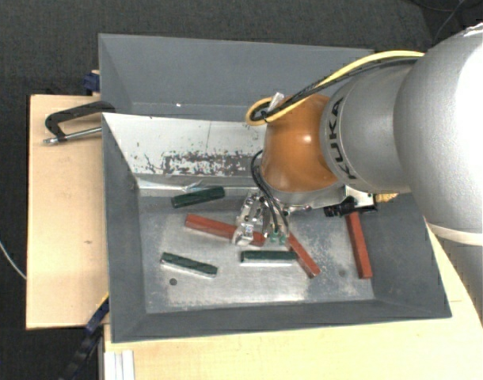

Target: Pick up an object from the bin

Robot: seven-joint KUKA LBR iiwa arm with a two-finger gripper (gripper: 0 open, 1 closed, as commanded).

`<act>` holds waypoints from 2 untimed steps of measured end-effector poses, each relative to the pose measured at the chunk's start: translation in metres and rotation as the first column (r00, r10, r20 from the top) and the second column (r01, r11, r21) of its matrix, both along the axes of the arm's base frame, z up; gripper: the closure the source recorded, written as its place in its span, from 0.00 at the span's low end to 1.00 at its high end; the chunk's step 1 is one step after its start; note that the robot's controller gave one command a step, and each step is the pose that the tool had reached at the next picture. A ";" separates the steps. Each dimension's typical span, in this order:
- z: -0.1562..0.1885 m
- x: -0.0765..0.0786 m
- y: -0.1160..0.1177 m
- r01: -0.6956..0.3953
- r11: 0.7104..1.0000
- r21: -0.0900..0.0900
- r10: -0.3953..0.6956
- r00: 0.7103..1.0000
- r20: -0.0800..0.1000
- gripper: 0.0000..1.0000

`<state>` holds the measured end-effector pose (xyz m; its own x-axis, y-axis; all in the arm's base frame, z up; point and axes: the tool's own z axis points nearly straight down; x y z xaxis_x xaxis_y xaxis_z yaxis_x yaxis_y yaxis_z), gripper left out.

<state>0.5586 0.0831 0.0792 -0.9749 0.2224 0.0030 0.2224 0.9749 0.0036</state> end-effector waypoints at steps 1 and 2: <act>0.003 -0.001 0.000 0.000 1.000 -0.001 0.000 1.000 0.000 1.00; 0.018 -0.001 -0.001 0.000 1.000 -0.002 0.000 1.000 0.001 1.00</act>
Offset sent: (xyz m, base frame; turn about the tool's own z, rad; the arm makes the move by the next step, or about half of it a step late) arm 0.0001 -0.0001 0.0345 0.0000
